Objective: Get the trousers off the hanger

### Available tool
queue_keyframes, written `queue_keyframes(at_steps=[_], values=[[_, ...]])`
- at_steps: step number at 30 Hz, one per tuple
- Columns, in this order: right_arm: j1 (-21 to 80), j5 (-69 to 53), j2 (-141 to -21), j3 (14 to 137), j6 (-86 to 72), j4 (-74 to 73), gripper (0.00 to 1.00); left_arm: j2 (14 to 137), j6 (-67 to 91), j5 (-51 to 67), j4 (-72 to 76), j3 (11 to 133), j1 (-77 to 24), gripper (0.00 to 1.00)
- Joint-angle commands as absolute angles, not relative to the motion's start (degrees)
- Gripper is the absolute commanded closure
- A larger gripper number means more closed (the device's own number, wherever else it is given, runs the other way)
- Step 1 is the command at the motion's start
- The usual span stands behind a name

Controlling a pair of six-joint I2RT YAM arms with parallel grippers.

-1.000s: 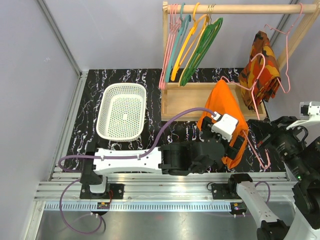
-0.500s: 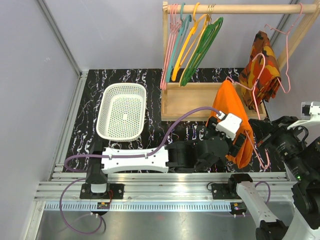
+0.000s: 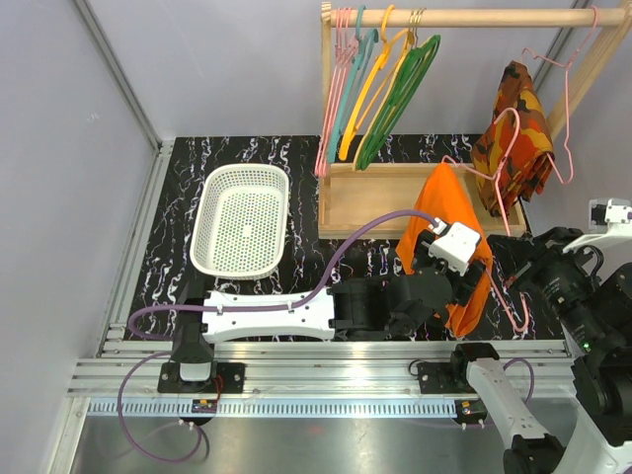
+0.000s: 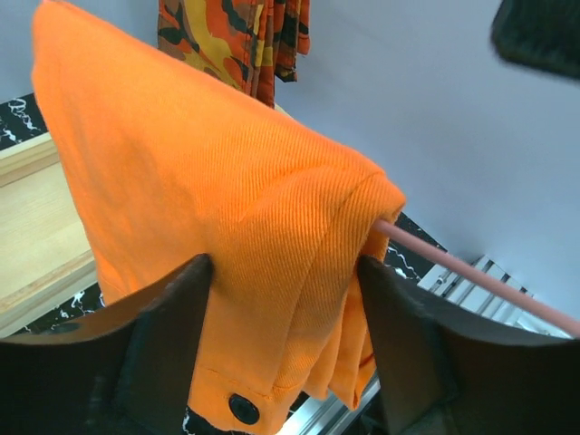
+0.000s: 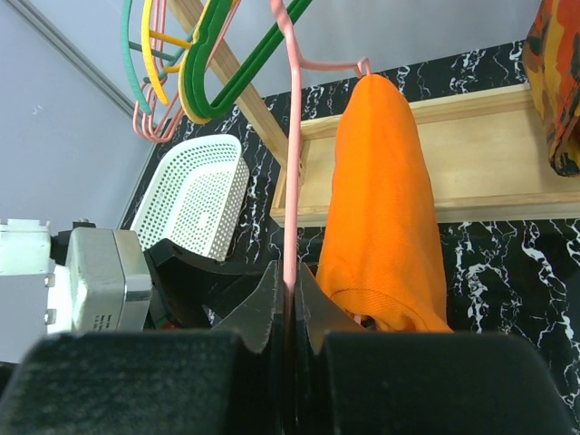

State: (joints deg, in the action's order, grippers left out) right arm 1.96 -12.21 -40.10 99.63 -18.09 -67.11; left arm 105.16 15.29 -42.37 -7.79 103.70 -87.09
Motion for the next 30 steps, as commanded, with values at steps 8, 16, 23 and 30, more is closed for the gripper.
queue_keyframes(at_steps=[8,16,23,30], values=[[1.6,-14.0,-39.5,101.3,-17.9,-51.9,1.00,104.9,14.2,-46.4,-3.9,105.4,-86.3,0.39],[1.7,-12.3,-40.0,101.8,-17.1,-52.4,1.00,105.4,10.5,-51.8,-4.2,105.8,-86.4,0.39],[1.5,-14.9,-40.3,102.5,-18.5,-51.3,1.00,107.9,6.5,-54.0,-3.3,107.6,-86.4,0.33],[1.5,-16.8,-40.3,103.9,-19.0,-51.0,1.00,109.5,3.7,-51.9,1.0,108.5,-86.4,0.82]])
